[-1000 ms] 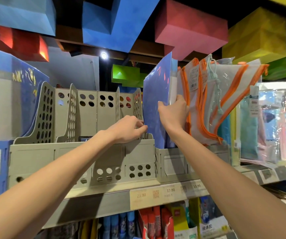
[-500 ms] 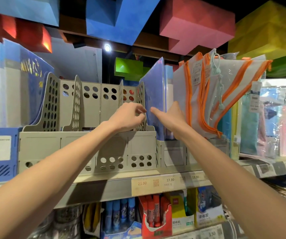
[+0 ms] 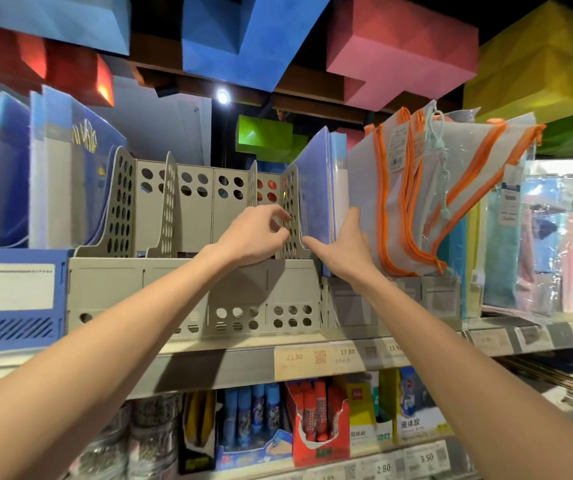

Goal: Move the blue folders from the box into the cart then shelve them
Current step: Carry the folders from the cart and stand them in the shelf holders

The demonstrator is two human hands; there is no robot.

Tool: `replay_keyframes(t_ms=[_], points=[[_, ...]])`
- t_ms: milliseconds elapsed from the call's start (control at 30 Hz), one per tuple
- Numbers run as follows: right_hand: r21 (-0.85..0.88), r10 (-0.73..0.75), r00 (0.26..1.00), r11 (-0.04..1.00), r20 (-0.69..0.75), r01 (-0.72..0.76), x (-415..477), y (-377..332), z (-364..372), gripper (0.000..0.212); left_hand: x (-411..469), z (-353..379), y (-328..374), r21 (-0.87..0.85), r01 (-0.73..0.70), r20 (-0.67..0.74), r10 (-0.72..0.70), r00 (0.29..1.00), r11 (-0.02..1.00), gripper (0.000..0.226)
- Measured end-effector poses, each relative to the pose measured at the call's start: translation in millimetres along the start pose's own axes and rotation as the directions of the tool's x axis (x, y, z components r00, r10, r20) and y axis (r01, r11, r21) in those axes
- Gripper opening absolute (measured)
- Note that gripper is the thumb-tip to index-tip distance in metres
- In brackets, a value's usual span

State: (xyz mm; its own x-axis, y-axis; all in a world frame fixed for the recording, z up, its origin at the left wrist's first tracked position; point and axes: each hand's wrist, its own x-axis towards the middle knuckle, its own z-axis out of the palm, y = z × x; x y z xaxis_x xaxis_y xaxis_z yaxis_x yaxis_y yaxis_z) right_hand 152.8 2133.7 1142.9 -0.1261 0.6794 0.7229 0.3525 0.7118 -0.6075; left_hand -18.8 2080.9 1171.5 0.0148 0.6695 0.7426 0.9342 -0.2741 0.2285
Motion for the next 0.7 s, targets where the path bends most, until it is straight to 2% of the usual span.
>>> replay_keyframes(t_ms=[67, 133, 233, 300, 567, 700], points=[[0.031, -0.01, 0.999, 0.999, -0.052, 0.011, -3.7, 2.1, -1.9, 0.073, -7.7, -4.0, 1.6, -0.011, -0.019, -0.085, 0.018, 0.996, 1.0, 0.032], [0.062, -0.051, 0.973, 0.996, -0.225, 0.066, -8.1, -3.7, -0.8, 0.072, -17.1, -10.8, 1.2, -0.014, -0.011, -0.216, 0.008, 0.976, 1.0, 0.027], [0.111, -0.114, 0.879, 0.976, -0.463, 0.186, -18.4, -20.5, 1.8, 0.056, -29.4, -19.7, -1.1, -0.023, 0.022, -0.367, -0.029, 0.93, 0.999, 0.021], [0.13, -0.153, 0.839, 0.958, -0.522, 0.256, -23.9, -31.7, 7.8, 0.045, -38.4, -26.9, -4.1, -0.015, 0.019, -0.399, -0.023, 0.916, 1.0, 0.019], [0.206, -0.28, 0.836, 0.887, -0.473, 0.414, -46.9, -99.5, 70.1, 0.02, -86.6, -87.8, -49.8, -0.014, -0.013, -0.481, 0.005, 0.877, 1.0, 0.022], [0.299, -0.324, 0.87, 0.845, -0.371, 0.442, -64.1, -138.5, 107.6, 0.014, -117.0, -128.4, -80.2, -0.037, 0.019, -0.505, -0.035, 0.862, 0.999, 0.02]])
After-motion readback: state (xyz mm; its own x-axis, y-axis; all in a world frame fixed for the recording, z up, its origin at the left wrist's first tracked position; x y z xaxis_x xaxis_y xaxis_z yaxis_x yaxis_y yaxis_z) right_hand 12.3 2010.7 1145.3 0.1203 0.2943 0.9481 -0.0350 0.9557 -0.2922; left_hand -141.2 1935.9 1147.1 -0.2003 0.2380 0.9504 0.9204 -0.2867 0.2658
